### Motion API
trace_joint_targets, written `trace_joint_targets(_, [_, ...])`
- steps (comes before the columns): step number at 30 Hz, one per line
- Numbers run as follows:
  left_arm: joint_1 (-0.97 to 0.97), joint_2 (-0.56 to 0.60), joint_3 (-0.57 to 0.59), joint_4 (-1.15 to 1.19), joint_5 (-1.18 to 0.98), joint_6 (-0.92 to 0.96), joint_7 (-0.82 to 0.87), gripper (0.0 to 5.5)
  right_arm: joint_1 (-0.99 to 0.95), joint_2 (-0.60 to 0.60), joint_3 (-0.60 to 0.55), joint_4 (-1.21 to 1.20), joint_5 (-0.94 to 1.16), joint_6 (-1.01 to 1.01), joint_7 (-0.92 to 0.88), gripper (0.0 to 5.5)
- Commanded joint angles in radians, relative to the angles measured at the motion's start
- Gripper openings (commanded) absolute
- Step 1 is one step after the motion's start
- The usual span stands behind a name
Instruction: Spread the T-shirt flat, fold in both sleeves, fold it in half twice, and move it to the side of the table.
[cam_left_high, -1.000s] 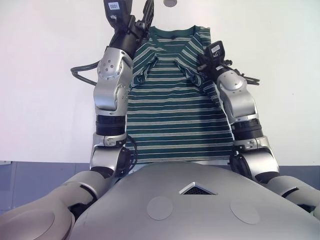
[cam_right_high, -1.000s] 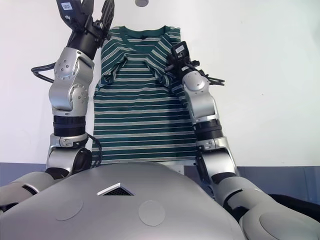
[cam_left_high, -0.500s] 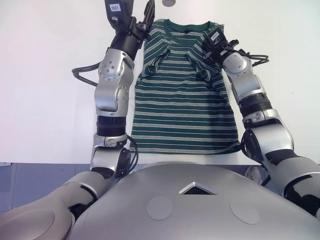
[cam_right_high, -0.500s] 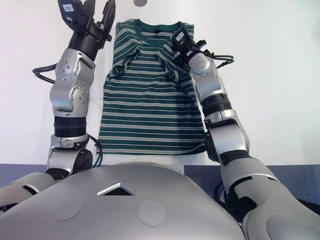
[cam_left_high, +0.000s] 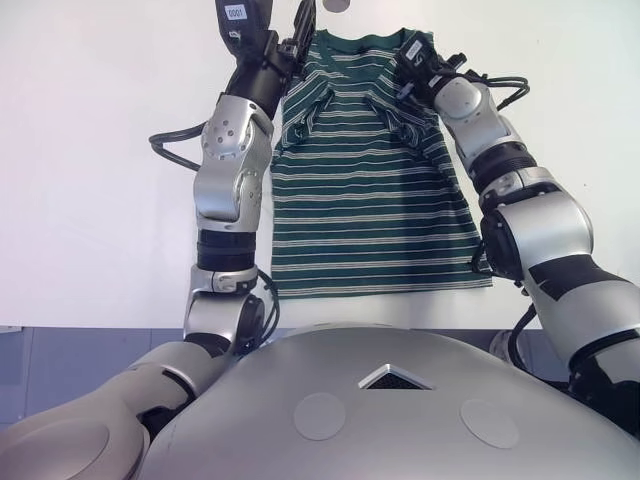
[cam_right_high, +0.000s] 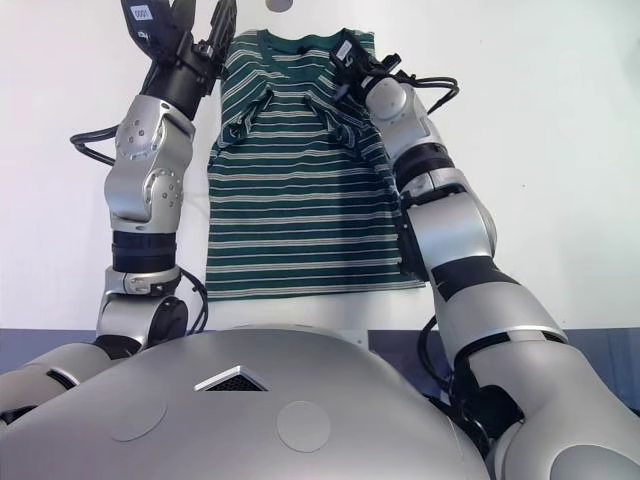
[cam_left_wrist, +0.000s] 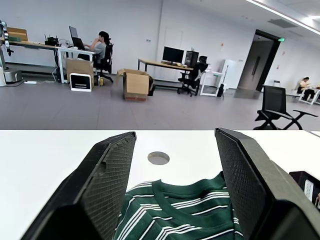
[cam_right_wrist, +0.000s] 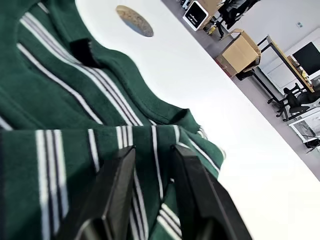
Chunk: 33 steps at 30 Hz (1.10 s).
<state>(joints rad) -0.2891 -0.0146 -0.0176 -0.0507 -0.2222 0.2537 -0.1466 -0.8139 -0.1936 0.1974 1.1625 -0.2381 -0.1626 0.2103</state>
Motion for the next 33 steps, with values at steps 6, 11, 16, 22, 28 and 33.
trace_joint_targets(6, [-0.042,0.123,-0.017,-0.16,0.016,-0.006,-0.104,2.91,0.215,-0.197,-0.16,-0.988,0.261,0.197,0.265,1.32])
trace_joint_targets(11, [0.089,0.614,-0.085,-0.176,0.118,-0.388,-0.656,2.91,0.767,-0.44,-0.177,-1.312,0.163,-0.117,0.409,1.32])
trace_joint_targets(16, [0.411,0.888,-0.035,0.093,0.204,-1.122,-0.807,3.82,1.305,-0.645,-0.395,-1.118,-0.04,-0.847,0.332,1.91])
trace_joint_targets(22, [0.626,0.938,-0.06,0.237,0.326,-1.505,-0.746,4.89,1.417,-0.712,-0.512,-0.847,-0.229,-1.249,0.252,2.86])
trace_joint_targets(28, [0.706,0.913,-0.08,0.274,0.5,-1.591,-0.667,5.06,1.381,-0.734,-0.571,-0.721,-0.347,-1.426,0.213,2.86])
trace_joint_targets(33, [0.726,0.831,-0.085,0.149,0.619,-1.534,-0.596,5.06,1.292,-0.716,-0.526,-0.732,-0.395,-1.408,0.193,2.86])
